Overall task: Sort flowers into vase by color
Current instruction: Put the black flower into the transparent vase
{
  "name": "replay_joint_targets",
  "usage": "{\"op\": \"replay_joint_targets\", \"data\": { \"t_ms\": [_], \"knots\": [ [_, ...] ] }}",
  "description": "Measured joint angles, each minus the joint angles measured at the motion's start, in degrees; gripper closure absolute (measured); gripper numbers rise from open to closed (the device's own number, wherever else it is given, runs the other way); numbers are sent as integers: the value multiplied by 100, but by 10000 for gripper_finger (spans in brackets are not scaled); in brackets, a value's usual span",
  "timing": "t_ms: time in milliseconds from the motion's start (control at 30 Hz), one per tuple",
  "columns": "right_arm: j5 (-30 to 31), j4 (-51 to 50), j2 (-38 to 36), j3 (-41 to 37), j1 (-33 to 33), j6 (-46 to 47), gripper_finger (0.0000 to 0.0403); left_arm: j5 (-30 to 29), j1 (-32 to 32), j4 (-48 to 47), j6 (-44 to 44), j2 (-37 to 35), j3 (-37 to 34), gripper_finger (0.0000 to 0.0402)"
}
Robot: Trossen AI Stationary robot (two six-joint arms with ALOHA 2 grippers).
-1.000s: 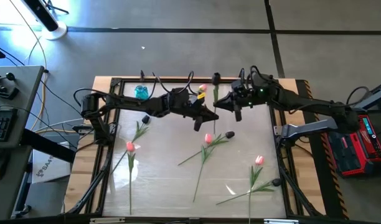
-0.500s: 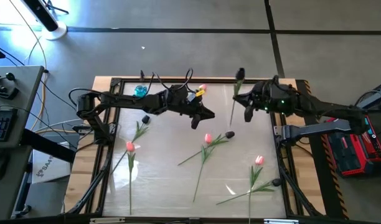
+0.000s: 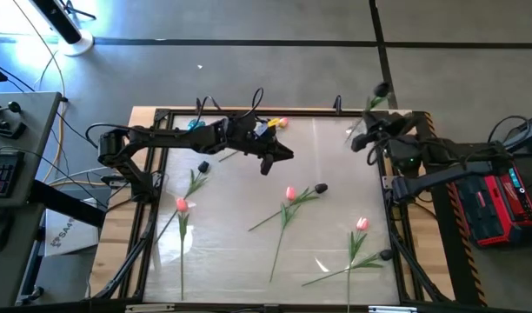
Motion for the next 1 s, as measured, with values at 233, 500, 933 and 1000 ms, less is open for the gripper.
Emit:
{"op": "replay_joint_targets", "data": {
  "t_ms": [233, 500, 933, 1000],
  "knots": [
    [604, -265, 81, 0, -892, 555, 403, -22, 26, -50, 209, 0, 0, 346],
    [263, -1010, 311, 0, -2159, 1865, 403, -41, 239, -54, 248, 0, 0, 346],
    [82, -693, 1200, 0, -2865, 2117, 403, -38, 340, -265, 201, 0, 0, 346],
    [65, -556, 1294, 0, -2910, 2117, 403, -37, 340, -408, 196, 2, 0, 346]
  ]
}}
